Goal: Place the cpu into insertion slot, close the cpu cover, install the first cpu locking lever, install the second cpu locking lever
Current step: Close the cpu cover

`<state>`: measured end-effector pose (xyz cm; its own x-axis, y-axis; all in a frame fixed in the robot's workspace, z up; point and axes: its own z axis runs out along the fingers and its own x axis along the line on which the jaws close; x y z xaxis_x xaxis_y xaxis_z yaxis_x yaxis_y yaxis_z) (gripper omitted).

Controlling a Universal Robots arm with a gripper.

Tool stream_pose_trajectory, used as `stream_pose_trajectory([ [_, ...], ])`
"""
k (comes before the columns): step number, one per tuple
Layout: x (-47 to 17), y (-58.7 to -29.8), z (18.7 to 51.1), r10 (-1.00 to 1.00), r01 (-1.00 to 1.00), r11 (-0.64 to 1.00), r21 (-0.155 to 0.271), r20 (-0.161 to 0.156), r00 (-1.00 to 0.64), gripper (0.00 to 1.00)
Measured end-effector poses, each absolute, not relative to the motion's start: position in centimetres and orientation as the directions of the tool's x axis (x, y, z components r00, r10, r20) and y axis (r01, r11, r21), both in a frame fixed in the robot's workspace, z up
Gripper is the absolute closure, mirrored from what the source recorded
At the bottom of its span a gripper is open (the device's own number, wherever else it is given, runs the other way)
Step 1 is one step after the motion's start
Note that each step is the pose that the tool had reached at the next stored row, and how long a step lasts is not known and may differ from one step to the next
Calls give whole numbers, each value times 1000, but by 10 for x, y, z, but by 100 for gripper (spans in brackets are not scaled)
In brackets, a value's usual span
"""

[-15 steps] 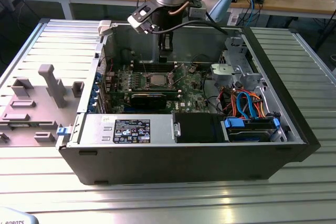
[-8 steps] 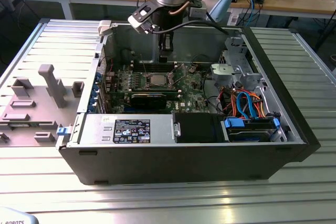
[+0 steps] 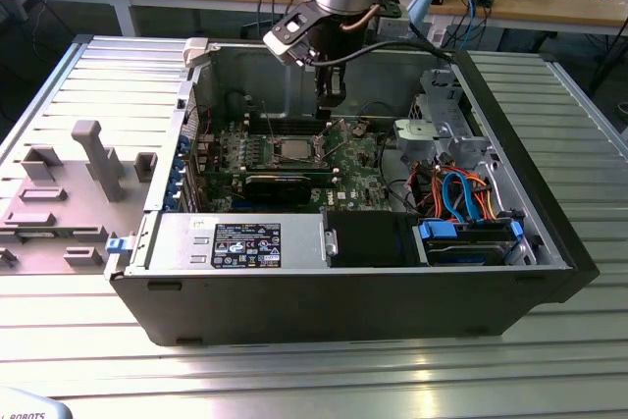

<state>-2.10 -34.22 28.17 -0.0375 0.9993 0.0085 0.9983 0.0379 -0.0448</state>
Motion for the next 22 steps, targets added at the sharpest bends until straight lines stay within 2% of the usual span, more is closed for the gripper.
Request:
stream_pose_trajectory([
  [12,36,-343,271,999,997,38,-68,9,-37,89],
  [22,47,-336,251,999,996,37,-77,11,-36,89],
])
